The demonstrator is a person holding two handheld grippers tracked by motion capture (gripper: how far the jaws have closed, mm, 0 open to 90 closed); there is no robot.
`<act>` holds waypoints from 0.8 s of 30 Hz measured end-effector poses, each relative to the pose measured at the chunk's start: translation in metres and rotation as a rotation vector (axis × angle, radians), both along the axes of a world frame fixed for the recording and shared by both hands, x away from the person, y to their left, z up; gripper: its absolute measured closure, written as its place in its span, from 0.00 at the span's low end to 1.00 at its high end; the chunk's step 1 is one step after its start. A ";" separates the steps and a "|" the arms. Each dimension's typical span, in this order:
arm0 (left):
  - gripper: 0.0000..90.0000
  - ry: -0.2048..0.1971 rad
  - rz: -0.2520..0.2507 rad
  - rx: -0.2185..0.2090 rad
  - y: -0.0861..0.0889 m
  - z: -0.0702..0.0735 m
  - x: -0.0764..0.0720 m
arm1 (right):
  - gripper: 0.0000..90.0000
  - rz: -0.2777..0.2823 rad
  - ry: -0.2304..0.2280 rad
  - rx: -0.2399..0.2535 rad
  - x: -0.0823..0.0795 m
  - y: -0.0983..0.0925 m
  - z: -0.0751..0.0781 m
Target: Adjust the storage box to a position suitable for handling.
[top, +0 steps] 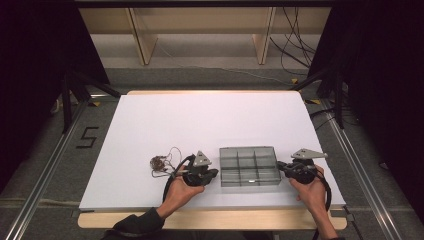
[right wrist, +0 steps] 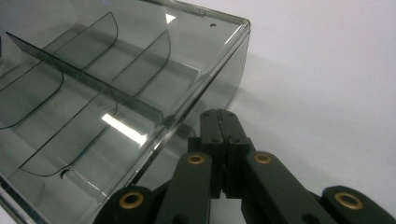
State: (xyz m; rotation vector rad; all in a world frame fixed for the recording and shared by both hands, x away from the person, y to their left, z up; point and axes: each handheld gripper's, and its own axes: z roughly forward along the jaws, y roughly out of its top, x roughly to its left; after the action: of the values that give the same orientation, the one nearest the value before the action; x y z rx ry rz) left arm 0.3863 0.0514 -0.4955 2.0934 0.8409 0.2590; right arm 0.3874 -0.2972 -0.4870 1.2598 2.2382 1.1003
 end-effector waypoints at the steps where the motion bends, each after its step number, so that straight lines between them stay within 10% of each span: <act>1: 0.98 0.000 0.000 0.000 0.000 0.000 0.000 | 1.00 0.000 0.000 0.000 0.000 0.000 0.000; 24: 0.98 -0.003 0.016 0.029 0.012 0.000 -0.003 | 1.00 0.009 0.042 0.028 -0.004 0.012 -0.004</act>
State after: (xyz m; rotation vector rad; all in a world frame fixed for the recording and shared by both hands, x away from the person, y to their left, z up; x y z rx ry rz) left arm 0.3833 0.0630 -0.4959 2.1129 0.8574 0.2848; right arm 0.3830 -0.2847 -0.4913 1.2976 2.2688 1.1225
